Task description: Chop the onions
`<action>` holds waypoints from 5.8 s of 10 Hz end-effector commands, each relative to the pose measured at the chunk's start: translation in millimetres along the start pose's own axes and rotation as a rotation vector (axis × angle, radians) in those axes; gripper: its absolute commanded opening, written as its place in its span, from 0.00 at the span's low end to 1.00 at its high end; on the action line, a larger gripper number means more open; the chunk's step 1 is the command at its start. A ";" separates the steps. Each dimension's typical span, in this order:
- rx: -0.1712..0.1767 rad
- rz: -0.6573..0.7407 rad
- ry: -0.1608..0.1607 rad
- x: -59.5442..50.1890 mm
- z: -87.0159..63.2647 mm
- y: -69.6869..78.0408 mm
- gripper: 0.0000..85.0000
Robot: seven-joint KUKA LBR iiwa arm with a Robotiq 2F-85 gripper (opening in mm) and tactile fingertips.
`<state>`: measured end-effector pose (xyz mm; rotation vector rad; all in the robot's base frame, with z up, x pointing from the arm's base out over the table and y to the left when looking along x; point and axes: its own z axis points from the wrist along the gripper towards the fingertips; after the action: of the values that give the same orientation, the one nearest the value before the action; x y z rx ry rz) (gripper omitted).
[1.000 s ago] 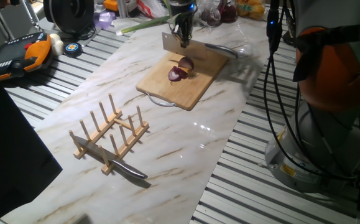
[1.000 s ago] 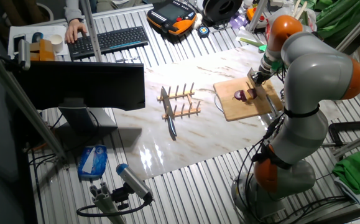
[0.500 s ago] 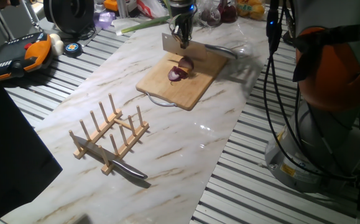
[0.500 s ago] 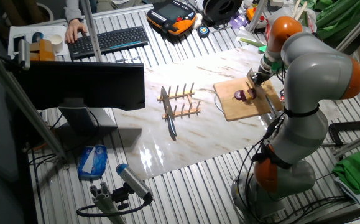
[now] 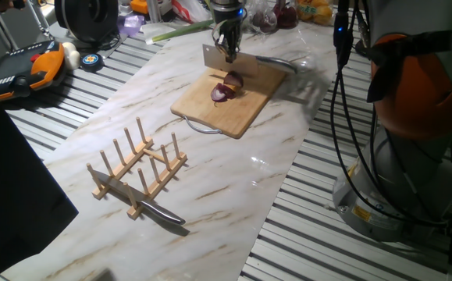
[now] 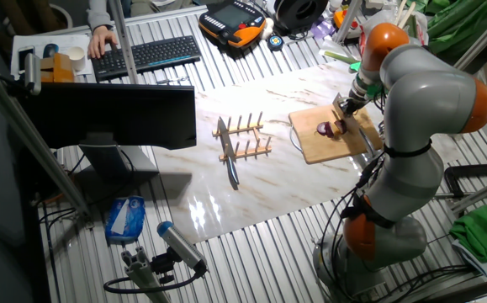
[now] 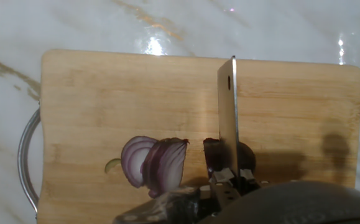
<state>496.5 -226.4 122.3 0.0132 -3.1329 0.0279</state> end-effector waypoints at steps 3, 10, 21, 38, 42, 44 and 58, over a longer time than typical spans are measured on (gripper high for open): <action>0.001 0.002 -0.001 -0.4 2.3 0.8 0.01; -0.002 0.005 -0.004 -0.4 10.1 -0.5 0.01; -0.012 0.005 -0.007 2.1 21.8 -0.5 0.01; -0.018 0.009 -0.020 1.7 33.0 0.7 0.01; -0.022 0.009 -0.018 1.1 34.8 0.4 0.01; -0.021 0.008 -0.032 1.8 34.5 -0.4 0.01; -0.021 0.010 -0.026 7.2 29.7 -4.5 0.01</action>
<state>487.4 -231.0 91.7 -0.0022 -3.1541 -0.0055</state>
